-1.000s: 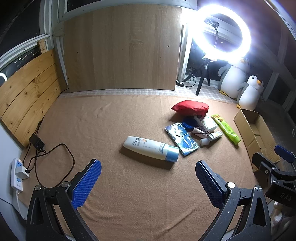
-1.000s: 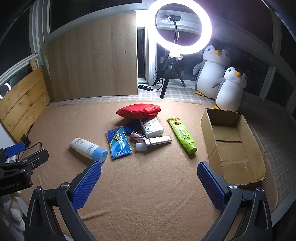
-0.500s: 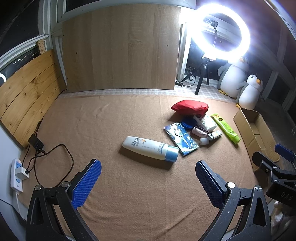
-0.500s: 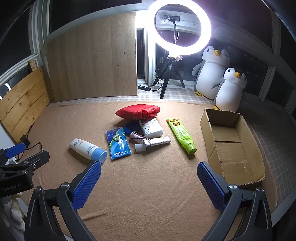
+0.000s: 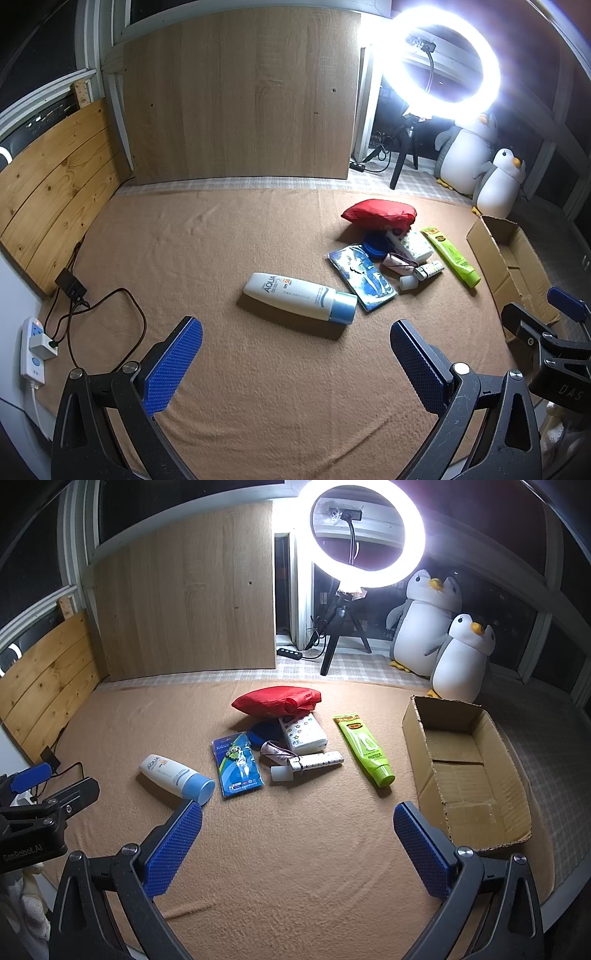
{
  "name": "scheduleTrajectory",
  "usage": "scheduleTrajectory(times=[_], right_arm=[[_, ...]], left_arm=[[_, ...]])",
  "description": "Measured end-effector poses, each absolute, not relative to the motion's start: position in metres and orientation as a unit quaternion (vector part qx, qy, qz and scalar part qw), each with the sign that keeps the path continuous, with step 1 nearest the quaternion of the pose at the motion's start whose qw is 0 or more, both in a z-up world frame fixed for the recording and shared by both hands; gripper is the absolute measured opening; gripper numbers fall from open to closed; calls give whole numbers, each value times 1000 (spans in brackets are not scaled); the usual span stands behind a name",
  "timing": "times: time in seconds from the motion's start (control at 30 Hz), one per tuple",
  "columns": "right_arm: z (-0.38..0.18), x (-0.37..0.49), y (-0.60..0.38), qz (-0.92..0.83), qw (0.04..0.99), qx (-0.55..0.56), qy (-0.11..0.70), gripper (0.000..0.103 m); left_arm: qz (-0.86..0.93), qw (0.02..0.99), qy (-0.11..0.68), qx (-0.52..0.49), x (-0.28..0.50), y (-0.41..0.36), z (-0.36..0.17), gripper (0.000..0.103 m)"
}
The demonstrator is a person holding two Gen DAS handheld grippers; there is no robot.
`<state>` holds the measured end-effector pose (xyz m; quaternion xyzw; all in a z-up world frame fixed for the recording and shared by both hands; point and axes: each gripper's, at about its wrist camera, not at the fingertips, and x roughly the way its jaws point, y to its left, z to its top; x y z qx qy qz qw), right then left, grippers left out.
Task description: Organize objects
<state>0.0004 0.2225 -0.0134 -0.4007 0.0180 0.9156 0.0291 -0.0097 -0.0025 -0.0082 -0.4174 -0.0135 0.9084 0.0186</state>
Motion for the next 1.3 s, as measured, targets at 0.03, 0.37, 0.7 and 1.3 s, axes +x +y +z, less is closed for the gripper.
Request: scheduleTrajectory(times=[0.03,0.37,0.7,1.3], right_arm=[[-14,0,222,915,29,-401,18,103],[-15,-6,226,913,31,-406,20,103],[-16,-8,226,912,32,-408,20,103],[-18,-13,225,910,34,-412,23,103]], left_arm=[[908,19,-14,-418,-10,-3,-8,103],[908,20,-13,-418,-11,-2,-9,103],[907,21,-11,-420,-18,0,-12,103],[907,24,-8,-420,-24,1,-14,103]])
